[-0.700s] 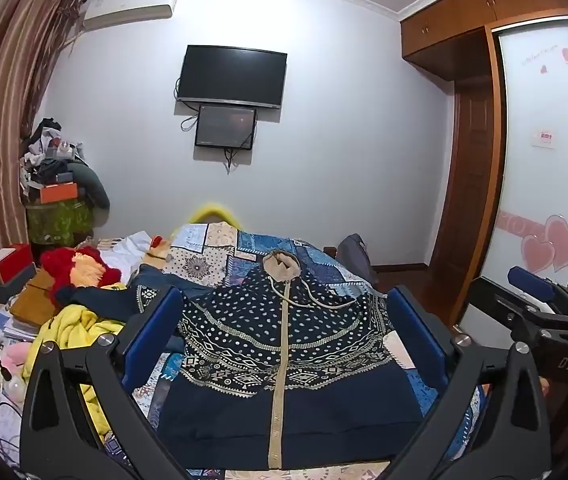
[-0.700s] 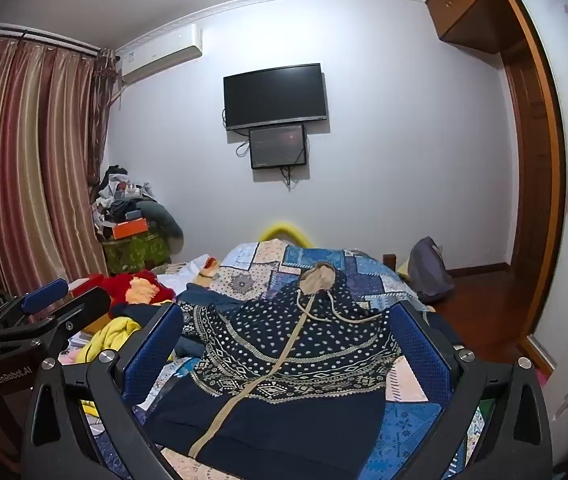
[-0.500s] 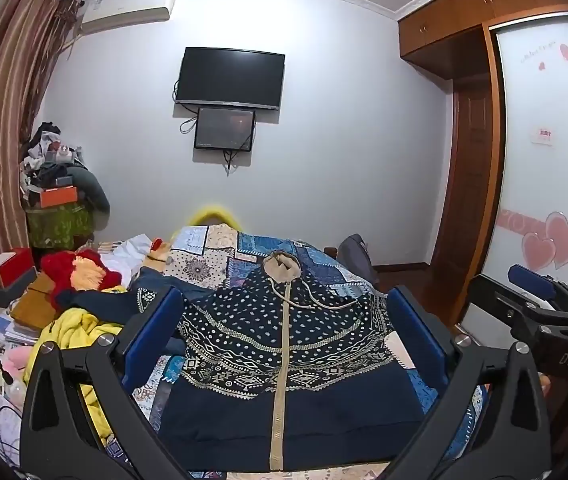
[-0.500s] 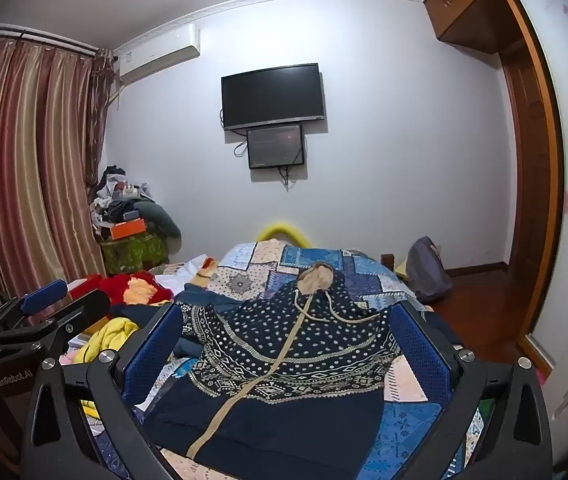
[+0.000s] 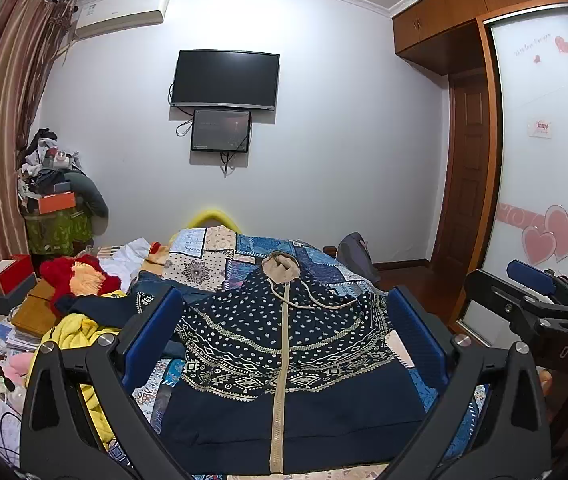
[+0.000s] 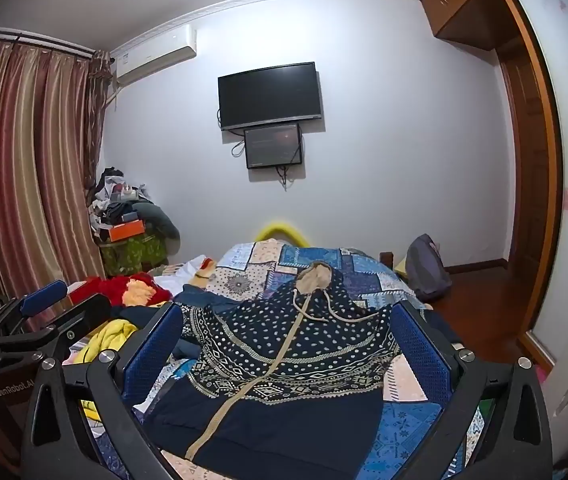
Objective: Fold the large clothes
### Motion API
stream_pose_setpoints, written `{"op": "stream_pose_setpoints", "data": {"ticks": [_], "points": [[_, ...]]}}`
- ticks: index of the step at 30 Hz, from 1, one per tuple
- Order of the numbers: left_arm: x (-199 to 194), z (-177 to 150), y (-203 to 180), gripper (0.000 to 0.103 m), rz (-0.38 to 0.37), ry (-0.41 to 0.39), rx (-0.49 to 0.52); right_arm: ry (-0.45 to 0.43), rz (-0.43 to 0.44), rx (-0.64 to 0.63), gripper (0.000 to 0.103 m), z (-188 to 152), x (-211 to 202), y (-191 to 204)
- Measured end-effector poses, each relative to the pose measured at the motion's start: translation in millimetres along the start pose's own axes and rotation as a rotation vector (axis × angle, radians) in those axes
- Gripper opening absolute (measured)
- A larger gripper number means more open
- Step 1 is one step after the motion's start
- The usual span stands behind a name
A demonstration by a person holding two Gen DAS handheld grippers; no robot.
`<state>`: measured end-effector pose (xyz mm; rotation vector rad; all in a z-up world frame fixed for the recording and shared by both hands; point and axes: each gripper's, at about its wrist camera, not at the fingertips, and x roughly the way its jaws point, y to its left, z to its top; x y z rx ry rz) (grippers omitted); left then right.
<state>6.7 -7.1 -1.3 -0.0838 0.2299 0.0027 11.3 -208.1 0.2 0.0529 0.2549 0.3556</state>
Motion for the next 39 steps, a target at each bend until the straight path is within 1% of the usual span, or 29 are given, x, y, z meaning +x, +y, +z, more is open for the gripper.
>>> {"op": "stream_pose_setpoints", "data": {"ticks": [33, 39], "points": [[5.0, 1.4, 4.4, 0.103, 0.0, 0.0, -0.005, -0.003, -0.004, 0.012, 0.103, -3.0, 5.1, -1.4], [4.7, 1.7, 4.0, 0.103, 0.0, -0.002, -0.002, -0.003, -0.006, 0.013, 0.103, 2.4, 1.7, -2.4]]}}
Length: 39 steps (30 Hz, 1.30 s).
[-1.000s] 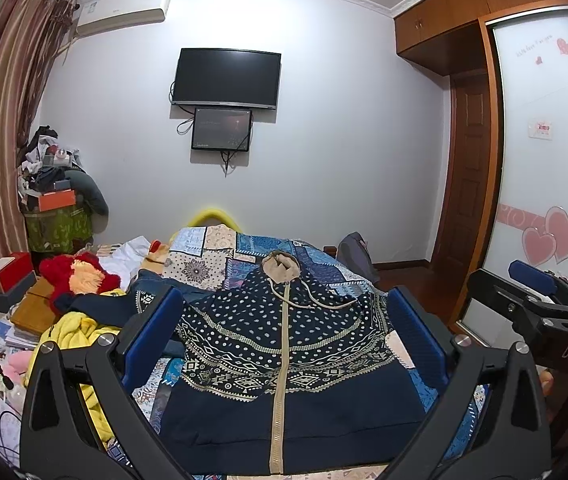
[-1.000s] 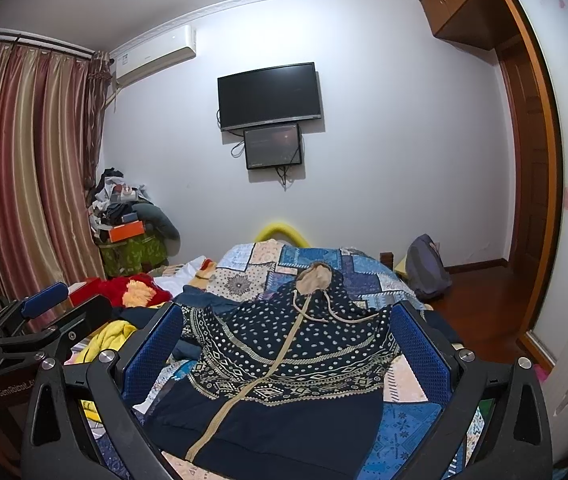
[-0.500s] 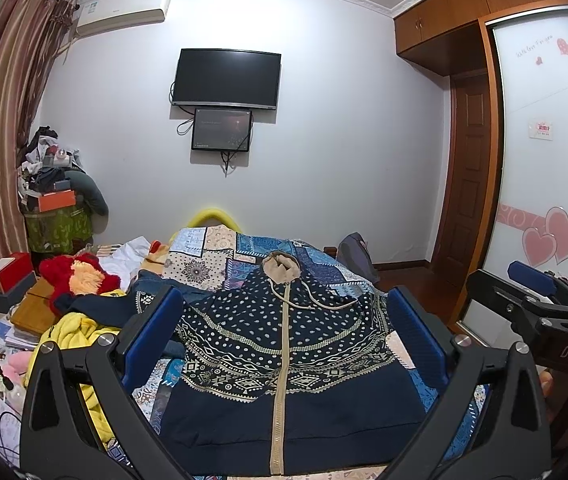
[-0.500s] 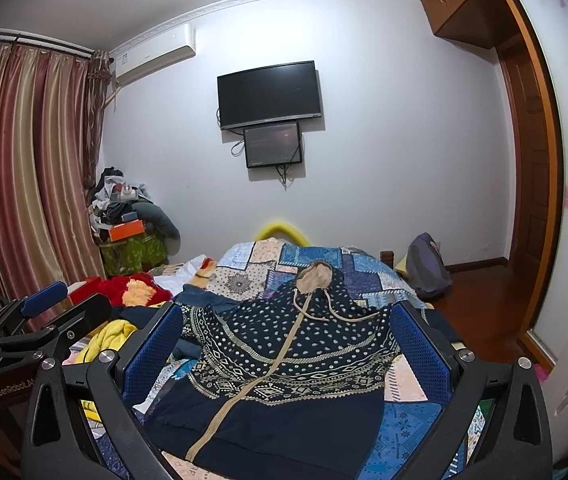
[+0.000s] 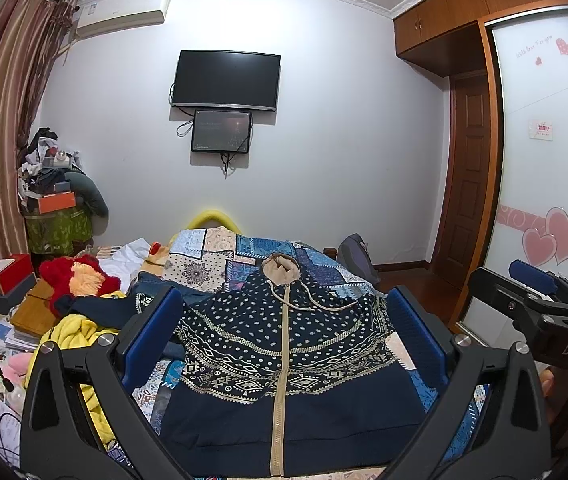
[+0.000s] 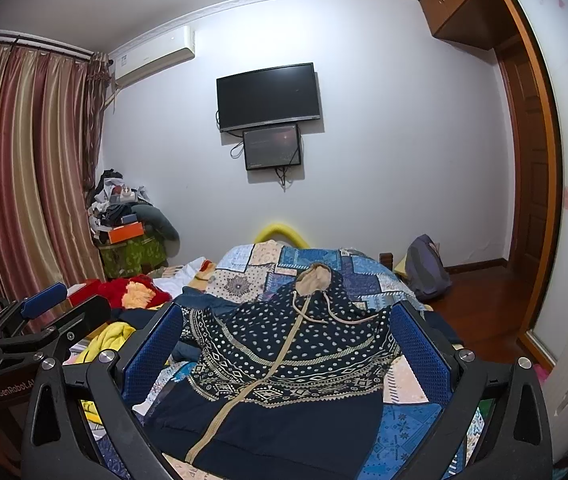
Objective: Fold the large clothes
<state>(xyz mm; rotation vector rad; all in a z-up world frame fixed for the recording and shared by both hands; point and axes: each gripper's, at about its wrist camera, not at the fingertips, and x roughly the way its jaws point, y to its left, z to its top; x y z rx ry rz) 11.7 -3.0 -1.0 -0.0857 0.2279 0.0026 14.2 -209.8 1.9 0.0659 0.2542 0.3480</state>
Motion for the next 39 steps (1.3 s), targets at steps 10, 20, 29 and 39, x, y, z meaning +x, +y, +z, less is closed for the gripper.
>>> {"op": "stream_pose_setpoints", "data": {"ticks": [10, 20, 29, 39], "points": [[2.0, -0.8, -0.9, 0.103, -0.001, -0.003, 0.0, 0.002, 0.0, 0.005, 0.103, 0.4, 1.5, -0.1], [5.3, -3.5, 1.6, 0.103, 0.003, 0.001, -0.005, 0.004, -0.001, 0.006, 0.103, 2.1, 0.4, -0.6], [33.5, -5.7, 21.7, 0.103, 0.04, 0.023, -0.023, 0.049, 0.003, 0.007, 0.103, 3.8, 28.1, 2.9], [117.4, -11.5, 83.2, 0.103, 0.119, 0.132, -0.094, 0.124, 0.0, -0.008, 0.103, 3.3, 111.6, 7.3]]}}
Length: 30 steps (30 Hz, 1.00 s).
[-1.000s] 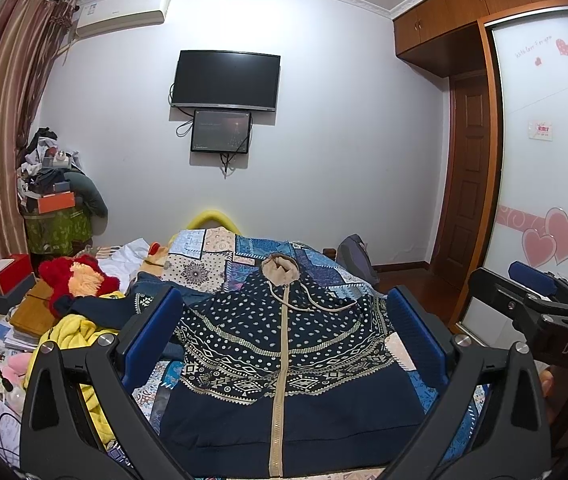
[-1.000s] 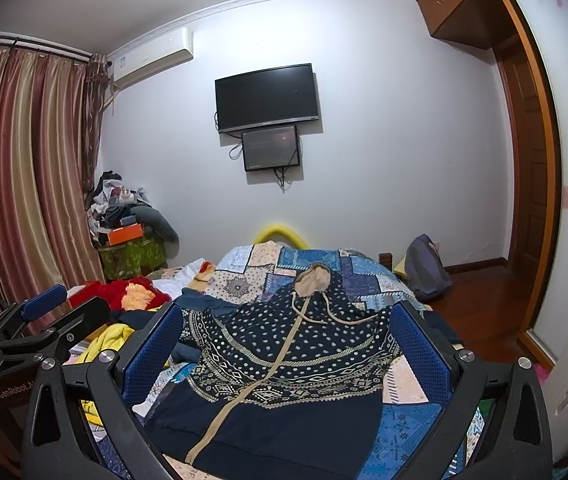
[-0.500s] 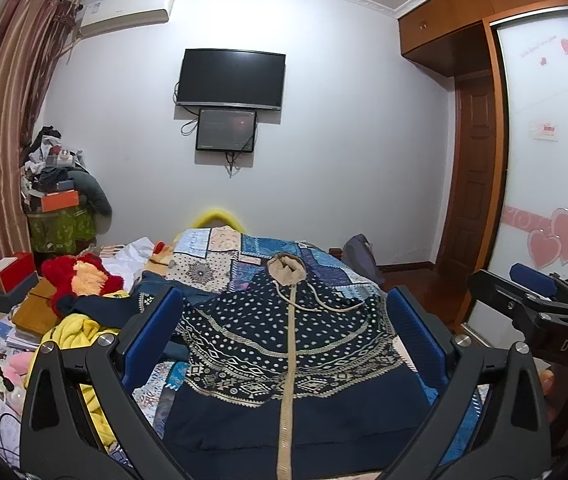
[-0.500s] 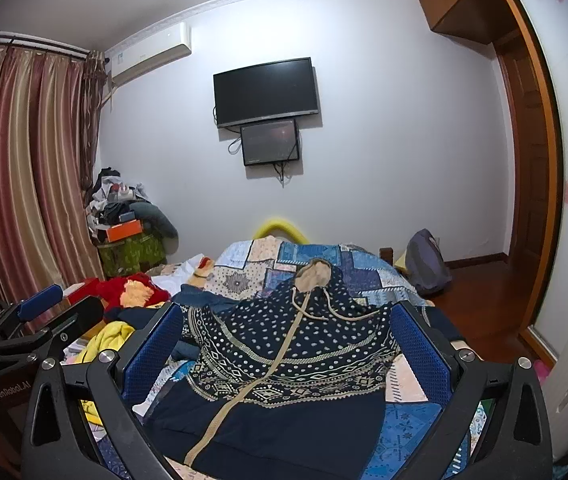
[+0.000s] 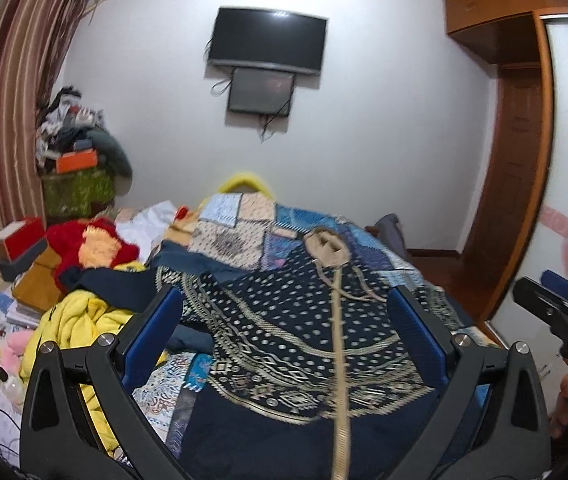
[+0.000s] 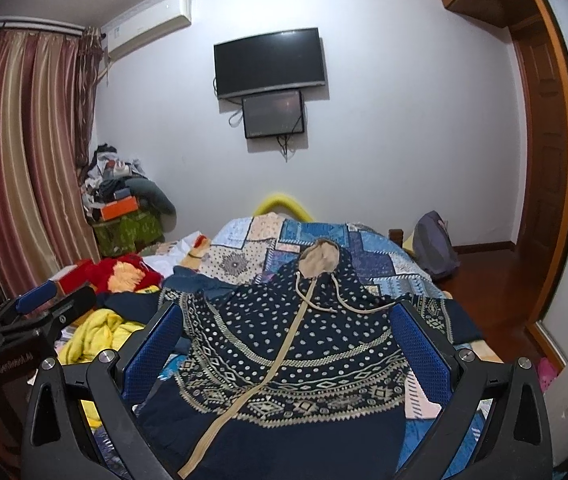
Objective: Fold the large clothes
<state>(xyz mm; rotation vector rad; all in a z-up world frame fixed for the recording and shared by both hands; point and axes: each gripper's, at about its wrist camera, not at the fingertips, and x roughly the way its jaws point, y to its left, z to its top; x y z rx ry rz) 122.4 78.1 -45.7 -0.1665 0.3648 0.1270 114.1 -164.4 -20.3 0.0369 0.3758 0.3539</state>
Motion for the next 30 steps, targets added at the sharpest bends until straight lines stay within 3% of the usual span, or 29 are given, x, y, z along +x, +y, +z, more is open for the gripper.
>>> {"op": "stream_pose_setpoints", "data": {"ticks": [4, 11, 20, 25, 30], "points": [[43.1, -1.5, 32.7, 0.103, 0.095, 0.041, -0.039, 0.039, -0.017, -0.01, 0.103, 0.6, 48.2, -3.6], [116.4, -17.0, 121.5, 0.103, 0.177, 0.14, -0.141, 0.114, -0.067, -0.075, 0.103, -4.2, 135.0, -17.2], [218.0, -57.2, 230.4, 0.101, 0.186, 0.327, -0.291, 0.279, 0.001, -0.078, 0.103, -22.1, 271.7, -39.6], [261.5, -77.1, 267.4, 0.084, 0.174, 0.392, -0.382, 0.354, 0.005, -0.093, 0.103, -41.4, 312.2, -44.5], [303.6, -89.7, 300.5, 0.076, 0.24, 0.431, -0.439, 0.383, 0.015, -0.088, 0.103, -55.0, 329.5, -48.5]]}}
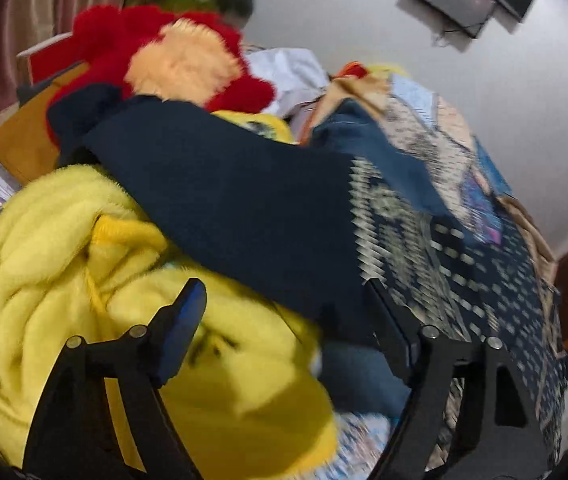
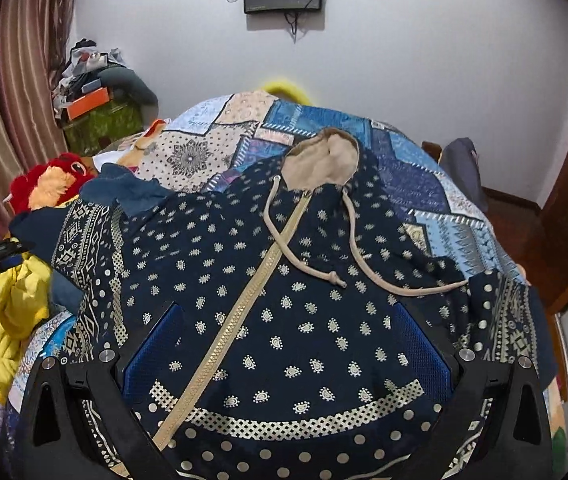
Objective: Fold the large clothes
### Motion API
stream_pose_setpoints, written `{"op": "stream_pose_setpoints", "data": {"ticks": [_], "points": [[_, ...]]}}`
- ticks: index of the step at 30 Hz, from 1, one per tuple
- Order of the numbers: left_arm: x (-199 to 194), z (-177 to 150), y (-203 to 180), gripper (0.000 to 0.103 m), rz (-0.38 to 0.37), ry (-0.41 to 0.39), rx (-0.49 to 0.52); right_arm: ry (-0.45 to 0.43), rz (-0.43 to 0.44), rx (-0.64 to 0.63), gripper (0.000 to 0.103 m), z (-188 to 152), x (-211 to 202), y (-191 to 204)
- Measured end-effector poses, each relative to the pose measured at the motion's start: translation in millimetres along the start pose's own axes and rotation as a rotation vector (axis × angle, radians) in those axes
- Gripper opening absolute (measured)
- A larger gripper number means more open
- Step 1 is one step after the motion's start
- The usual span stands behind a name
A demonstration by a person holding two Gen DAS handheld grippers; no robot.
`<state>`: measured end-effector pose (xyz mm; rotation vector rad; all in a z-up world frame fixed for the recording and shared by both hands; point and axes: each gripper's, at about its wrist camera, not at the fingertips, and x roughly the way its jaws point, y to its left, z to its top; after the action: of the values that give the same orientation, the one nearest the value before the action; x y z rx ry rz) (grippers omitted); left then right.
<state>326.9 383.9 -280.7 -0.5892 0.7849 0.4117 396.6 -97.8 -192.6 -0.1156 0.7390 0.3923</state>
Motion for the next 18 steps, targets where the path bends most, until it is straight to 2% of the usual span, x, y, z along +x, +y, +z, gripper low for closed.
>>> {"op": "stream_pose_setpoints", "data": {"ticks": [5, 6, 7, 9, 11, 13, 14, 16, 18], "points": [[42.1, 23.1, 5.2, 0.062, 0.129, 0.059, -0.039, 0.013, 0.017, 0.015, 0.103, -2.2, 0.1, -1.9], [43.8, 26.0, 5.7, 0.057, 0.141, 0.057, -0.044, 0.015, 0.018, 0.017, 0.103, -1.8, -0.8, -2.7], [45.3, 29.8, 4.7, 0.045, 0.156, 0.054, -0.048, 0.014, 0.017, 0.018, 0.103, -1.0, -2.8, -3.8], [47.1, 37.4, -0.4, 0.03, 0.194, 0.057, -0.042, 0.0, 0.005, 0.025, 0.103, -0.1, -9.3, -6.8], [48.9, 42.1, -6.6, 0.027, 0.238, 0.082, -0.033, -0.008, 0.001, 0.037, 0.103, 0.1, -15.4, -10.9], [46.0, 45.9, -16.0, 0.011, 0.267, 0.099, -0.018, -0.008, 0.006, 0.048, 0.103, -0.2, -21.0, -15.7], [42.5, 47.8, -20.7, 0.011, 0.285, 0.094, -0.007, -0.008, 0.005, 0.052, 0.103, -0.3, -23.5, -18.0], [26.8, 52.3, -35.4, 0.001, 0.289, 0.054, 0.03, -0.006, 0.0, 0.059, 0.103, 0.0, -30.1, -23.0], [4.8, 56.0, -57.9, 0.001, 0.298, -0.01, 0.091, -0.009, 0.007, 0.071, 0.103, -0.5, -36.8, -29.4]]}}
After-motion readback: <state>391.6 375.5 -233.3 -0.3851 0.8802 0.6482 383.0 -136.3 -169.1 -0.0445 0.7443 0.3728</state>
